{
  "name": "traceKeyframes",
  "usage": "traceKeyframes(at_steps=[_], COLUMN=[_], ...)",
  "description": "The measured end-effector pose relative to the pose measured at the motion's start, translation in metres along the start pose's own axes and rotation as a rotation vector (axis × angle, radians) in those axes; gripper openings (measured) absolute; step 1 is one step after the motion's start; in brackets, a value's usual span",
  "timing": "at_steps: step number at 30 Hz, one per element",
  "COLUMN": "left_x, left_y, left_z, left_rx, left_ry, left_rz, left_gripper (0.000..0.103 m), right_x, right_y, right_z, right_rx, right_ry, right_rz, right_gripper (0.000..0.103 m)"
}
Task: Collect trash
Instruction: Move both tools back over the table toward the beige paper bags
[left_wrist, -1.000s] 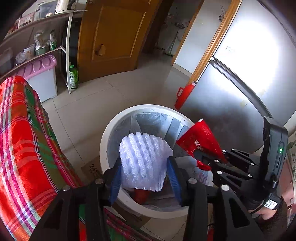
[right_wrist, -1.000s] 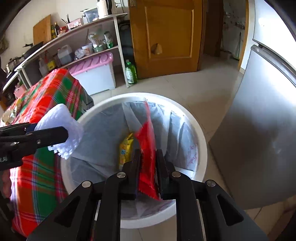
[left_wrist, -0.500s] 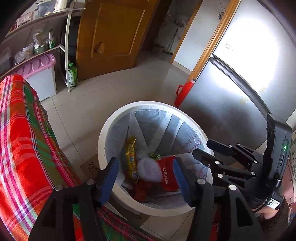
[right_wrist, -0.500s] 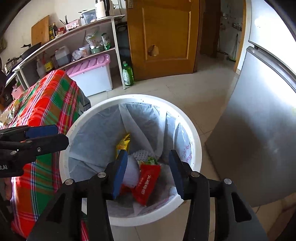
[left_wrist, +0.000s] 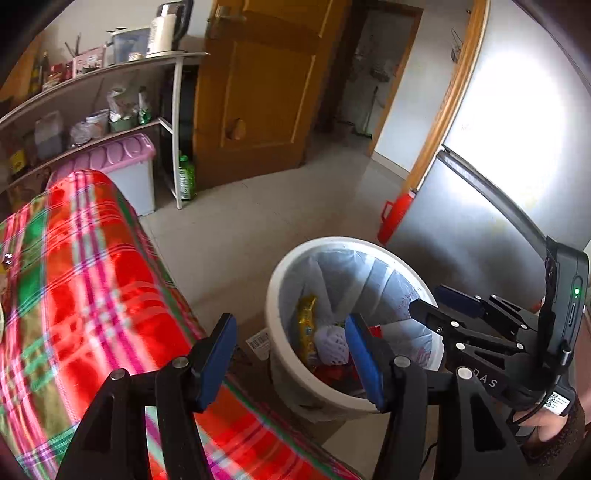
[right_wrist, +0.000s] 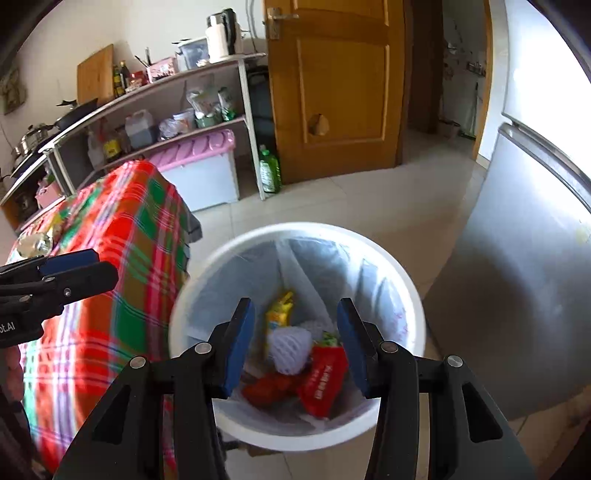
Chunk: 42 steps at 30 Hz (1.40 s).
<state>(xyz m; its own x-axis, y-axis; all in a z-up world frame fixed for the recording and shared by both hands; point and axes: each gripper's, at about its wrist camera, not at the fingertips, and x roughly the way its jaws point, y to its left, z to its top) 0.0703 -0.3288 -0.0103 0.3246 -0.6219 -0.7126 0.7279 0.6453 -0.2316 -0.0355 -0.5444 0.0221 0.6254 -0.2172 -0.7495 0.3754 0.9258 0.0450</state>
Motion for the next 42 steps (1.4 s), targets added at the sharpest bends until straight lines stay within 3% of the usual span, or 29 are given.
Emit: traceKeyframes(at_steps=[20,42], left_x=[-0.091,-0.144], left_y=[0.102,0.195], left_z=[-0.023,-0.052], left_rx=[-0.163,-0.315], left_ry=[-0.124,-0.184], left_rz=[0.129,0.257], left_gripper=[0.06,0.06], right_x=[-0.016,0.0], right_y=[0.124,0.225], right_z=[0.028,0.044], right_rx=[-0.136,-0.258], right_ry=[-0.072,-0.067], right_rz=[0.187,0.319], right_gripper=[0.047,0.047])
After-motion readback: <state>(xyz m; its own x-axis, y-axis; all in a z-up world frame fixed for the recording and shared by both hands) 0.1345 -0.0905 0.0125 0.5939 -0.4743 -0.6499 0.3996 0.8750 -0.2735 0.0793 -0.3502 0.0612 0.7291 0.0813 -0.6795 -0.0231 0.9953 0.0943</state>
